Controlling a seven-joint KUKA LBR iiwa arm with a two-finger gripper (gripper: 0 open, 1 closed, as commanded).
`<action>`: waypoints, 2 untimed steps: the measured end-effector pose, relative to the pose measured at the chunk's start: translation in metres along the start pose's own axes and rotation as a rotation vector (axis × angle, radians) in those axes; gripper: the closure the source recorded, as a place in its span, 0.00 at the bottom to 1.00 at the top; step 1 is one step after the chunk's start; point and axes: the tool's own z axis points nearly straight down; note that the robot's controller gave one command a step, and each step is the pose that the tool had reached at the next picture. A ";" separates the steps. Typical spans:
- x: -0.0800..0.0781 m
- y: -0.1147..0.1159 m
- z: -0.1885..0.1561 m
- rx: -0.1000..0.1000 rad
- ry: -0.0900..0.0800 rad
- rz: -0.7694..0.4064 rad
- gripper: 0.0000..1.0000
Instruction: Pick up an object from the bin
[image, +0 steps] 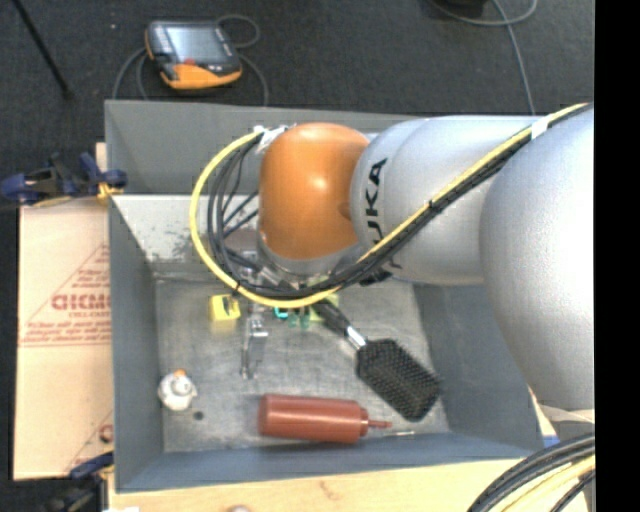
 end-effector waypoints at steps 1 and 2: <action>-0.002 0.000 -0.005 -0.001 -0.008 0.003 0.00; -0.036 -0.002 0.030 -0.002 -0.022 -0.043 0.00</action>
Offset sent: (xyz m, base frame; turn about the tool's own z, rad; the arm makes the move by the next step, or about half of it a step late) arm 0.0640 -0.0051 -0.0826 -0.0879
